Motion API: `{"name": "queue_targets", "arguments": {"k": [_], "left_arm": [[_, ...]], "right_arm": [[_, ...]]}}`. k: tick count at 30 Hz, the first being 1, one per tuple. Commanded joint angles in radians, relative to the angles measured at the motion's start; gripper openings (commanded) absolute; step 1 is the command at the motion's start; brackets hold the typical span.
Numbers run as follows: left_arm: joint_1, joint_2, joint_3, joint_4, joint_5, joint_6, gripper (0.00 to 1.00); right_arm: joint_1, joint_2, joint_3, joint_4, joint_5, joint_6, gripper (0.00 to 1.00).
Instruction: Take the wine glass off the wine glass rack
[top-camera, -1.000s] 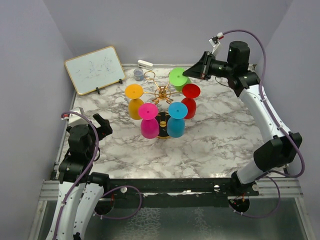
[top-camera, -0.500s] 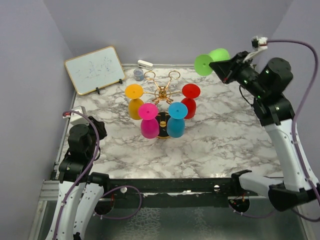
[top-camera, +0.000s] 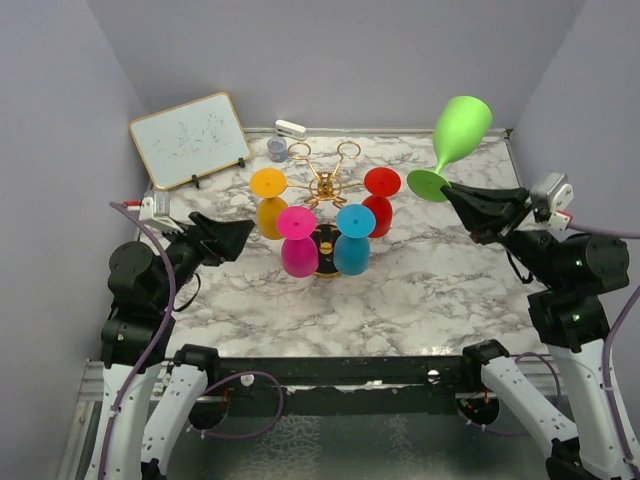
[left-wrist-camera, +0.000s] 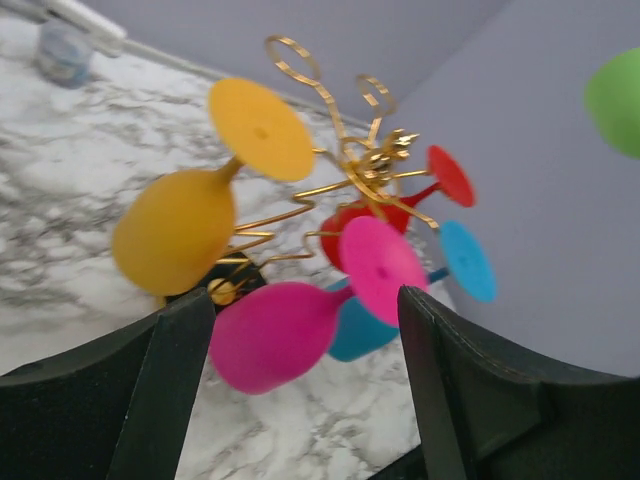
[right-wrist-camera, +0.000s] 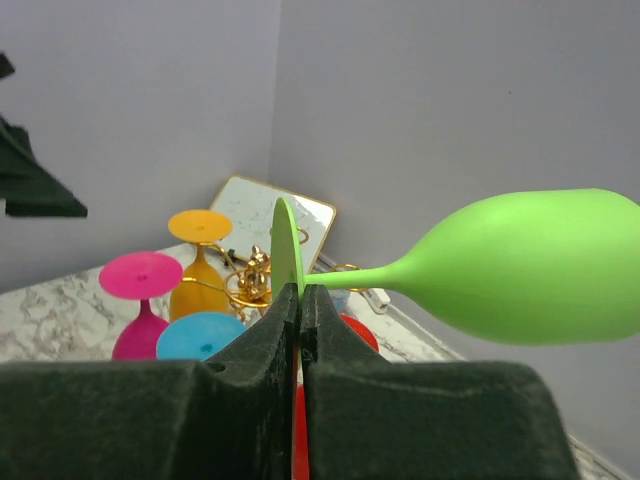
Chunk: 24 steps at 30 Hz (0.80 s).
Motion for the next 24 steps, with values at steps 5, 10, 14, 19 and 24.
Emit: {"name": "queue_targets", "arguments": {"k": [5,10,14,19,24], "left_arm": [[-0.003,0.148,0.122,0.211,0.406,-0.302,0.86],[-0.006,0.185,0.15,0.255,0.47,-0.426,0.86],[-0.006,0.18,0.138,0.296,0.464,-0.51,0.8],[-0.008,0.181,0.112,0.389,0.492,-0.648,0.81],[-0.008,0.187,0.133,0.375,0.468,-0.679,0.84]], "right_arm": [[0.007,-0.145,-0.2,0.138,-0.273,-0.214,0.01],[0.007,-0.115,-0.214,0.2,-0.362,-0.203,0.01],[0.007,-0.059,-0.218,0.259,-0.376,-0.212,0.01],[0.011,0.008,-0.23,0.389,-0.381,-0.222,0.01],[0.033,0.099,-0.194,0.488,-0.362,-0.24,0.01]]}}
